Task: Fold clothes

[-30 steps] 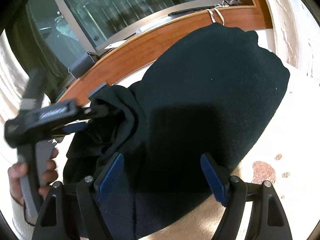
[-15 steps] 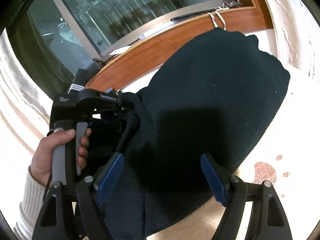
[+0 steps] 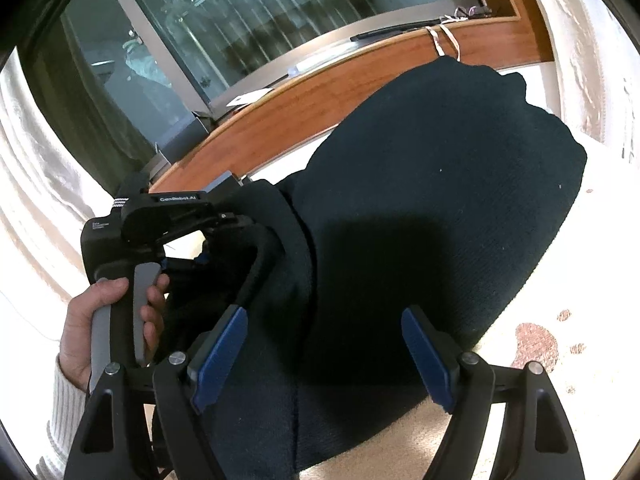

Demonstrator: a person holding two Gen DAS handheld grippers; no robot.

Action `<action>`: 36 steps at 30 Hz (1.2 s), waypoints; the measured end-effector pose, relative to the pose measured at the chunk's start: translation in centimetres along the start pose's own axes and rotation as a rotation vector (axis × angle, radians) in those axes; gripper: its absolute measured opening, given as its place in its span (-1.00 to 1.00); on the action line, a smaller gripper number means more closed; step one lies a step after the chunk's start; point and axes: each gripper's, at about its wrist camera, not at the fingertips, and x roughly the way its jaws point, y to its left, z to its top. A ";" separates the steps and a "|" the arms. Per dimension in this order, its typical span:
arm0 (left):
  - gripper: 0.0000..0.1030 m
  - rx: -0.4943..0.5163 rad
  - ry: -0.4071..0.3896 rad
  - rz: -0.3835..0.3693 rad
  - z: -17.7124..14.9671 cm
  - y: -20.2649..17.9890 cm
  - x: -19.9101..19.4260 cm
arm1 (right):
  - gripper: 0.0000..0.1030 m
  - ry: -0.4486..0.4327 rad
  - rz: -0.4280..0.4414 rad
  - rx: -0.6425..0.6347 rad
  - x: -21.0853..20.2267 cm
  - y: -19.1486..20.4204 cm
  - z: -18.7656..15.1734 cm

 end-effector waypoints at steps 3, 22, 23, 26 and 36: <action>0.20 0.005 0.001 0.031 0.0 0.3 -0.2 | 0.59 -0.002 0.003 0.012 -0.1 -0.2 0.0; 0.53 -0.101 0.041 -0.152 1.6 2.0 -2.3 | 0.59 -0.004 0.025 0.019 0.0 -0.5 0.2; 0.54 -0.101 0.026 -0.162 1.5 2.2 -2.9 | 0.59 -0.017 0.033 0.021 -0.2 -0.6 0.1; 0.57 -0.110 -0.002 -0.165 1.1 3.2 -4.5 | 0.59 -0.057 0.060 0.017 -0.6 -0.5 0.0; 0.57 -0.082 0.001 -0.178 0.0 6.1 -5.6 | 0.59 -0.172 -0.024 -0.486 1.3 5.6 2.4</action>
